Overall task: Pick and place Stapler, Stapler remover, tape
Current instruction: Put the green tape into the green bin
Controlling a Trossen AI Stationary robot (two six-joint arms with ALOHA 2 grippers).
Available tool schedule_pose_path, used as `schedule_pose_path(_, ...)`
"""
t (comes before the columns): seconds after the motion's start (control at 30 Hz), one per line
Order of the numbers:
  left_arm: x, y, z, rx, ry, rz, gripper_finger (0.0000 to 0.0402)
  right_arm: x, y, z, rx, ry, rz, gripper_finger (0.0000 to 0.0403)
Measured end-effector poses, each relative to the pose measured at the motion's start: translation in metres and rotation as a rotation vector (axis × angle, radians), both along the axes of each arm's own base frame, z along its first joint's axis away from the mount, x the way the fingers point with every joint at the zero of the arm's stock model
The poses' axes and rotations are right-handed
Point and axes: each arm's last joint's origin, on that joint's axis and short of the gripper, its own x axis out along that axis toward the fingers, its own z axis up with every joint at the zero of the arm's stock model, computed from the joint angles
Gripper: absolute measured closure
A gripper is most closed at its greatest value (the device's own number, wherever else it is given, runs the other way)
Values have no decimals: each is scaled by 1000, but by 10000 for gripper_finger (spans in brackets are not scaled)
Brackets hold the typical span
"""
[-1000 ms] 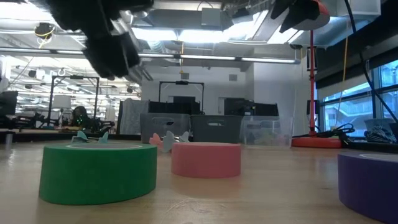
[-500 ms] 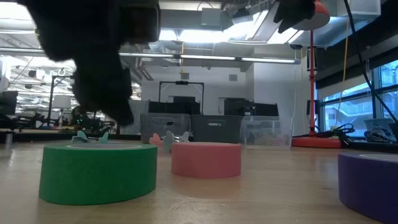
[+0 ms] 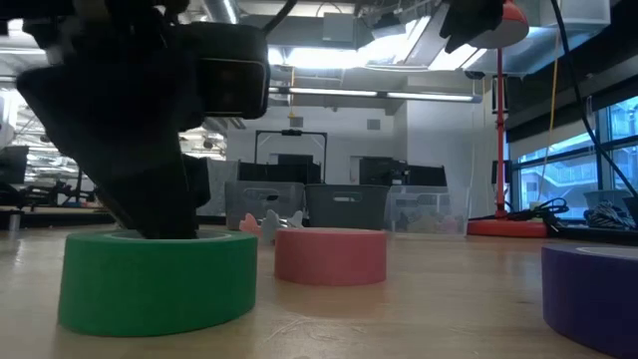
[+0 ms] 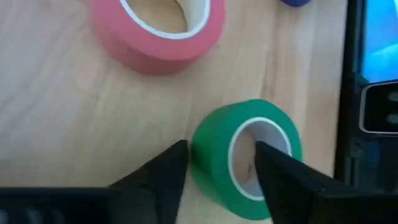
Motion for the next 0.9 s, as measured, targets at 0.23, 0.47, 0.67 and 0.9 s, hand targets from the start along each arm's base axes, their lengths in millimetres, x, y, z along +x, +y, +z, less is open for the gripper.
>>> schedule_pose_path(0.23, 7, 2, 12, 80, 47, -55, 371, 0, -1, 1, -39, 4, -4, 89)
schedule_pose_path(0.47, 13, 42, 77, 322, 141, -156, 371, 0, -7, 1, -49, -14, -60, 89)
schedule_pose_path(0.67, 8, 131, 149, 565, 135, -209, 371, -3, -13, -1, -2, -3, -142, 89)
schedule_pose_path(0.9, -6, 287, 182, 713, -9, -89, 371, -6, -13, -2, 18, -7, -226, 89)
